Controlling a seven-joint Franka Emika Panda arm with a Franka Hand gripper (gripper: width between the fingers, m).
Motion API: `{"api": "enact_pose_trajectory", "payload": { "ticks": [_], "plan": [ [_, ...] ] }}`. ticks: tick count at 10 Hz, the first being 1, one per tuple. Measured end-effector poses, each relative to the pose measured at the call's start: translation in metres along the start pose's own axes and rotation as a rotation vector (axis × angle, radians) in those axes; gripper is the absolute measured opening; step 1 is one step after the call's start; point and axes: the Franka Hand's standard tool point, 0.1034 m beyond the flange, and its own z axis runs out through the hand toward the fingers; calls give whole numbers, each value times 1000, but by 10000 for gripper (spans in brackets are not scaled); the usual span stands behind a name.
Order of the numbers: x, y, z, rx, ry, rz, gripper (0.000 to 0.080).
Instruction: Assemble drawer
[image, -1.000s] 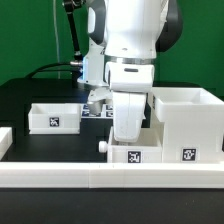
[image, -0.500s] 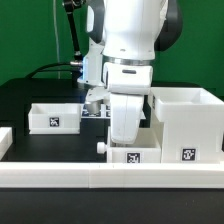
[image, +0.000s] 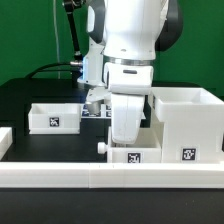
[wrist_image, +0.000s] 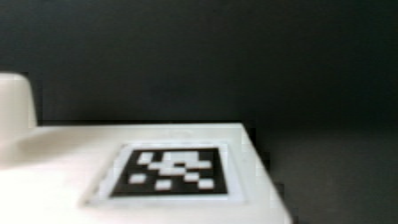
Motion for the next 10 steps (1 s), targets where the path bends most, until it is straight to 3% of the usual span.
{"api": "enact_pose_trajectory", "payload": {
  "ticks": [10],
  "plan": [
    [0,0,-1,-1,0,-9,44]
  ]
}}
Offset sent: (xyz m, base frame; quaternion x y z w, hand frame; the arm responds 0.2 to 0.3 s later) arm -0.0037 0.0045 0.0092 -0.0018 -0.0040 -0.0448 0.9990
